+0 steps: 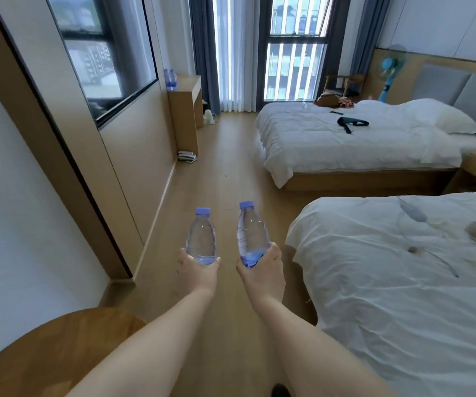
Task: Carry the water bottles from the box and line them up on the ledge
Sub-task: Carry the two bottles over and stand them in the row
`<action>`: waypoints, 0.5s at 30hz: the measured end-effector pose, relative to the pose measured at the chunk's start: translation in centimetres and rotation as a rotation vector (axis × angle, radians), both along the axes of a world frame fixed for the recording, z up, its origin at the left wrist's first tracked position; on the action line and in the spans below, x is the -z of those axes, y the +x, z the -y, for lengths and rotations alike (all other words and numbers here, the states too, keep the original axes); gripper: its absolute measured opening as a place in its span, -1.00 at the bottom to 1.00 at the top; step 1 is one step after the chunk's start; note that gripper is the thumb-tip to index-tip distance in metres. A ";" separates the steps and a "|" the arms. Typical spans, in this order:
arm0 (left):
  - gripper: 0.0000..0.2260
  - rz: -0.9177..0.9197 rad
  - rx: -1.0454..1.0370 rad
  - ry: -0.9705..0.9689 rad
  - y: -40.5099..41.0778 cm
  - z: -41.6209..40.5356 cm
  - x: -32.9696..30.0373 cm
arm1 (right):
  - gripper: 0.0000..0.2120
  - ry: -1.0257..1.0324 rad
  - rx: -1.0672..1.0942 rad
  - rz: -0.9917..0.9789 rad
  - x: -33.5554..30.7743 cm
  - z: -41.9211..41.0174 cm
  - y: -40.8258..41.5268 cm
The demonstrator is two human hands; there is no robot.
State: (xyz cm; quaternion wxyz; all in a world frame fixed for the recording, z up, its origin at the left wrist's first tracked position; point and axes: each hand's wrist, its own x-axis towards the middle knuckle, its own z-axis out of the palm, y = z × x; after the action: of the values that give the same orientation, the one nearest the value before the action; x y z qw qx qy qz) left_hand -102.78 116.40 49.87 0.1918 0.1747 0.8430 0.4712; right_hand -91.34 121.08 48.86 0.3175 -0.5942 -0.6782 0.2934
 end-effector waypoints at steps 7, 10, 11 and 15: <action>-0.26 0.072 -0.124 0.099 -2.5 -15.8 -1.2 | -0.22 0.049 -0.049 0.007 -0.8 -16.9 -2.7; -0.28 0.070 -0.127 0.126 -4.2 -21.5 -2.6 | -0.24 0.072 -0.088 -0.014 -2.8 -23.7 -4.8; -0.29 0.066 -0.119 0.144 -4.9 -23.3 -2.8 | -0.26 0.060 -0.091 -0.043 -3.3 -25.7 -5.8; -0.36 0.073 -0.130 0.154 -8.4 -29.4 -2.7 | -0.25 0.063 -0.111 -0.087 -4.0 -31.7 -10.2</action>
State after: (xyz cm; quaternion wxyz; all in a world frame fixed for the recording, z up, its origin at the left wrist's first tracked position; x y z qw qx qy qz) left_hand -111.22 145.78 52.52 0.1774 0.1165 0.8064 0.5520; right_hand -101.51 152.82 52.83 0.3483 -0.5322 -0.7045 0.3148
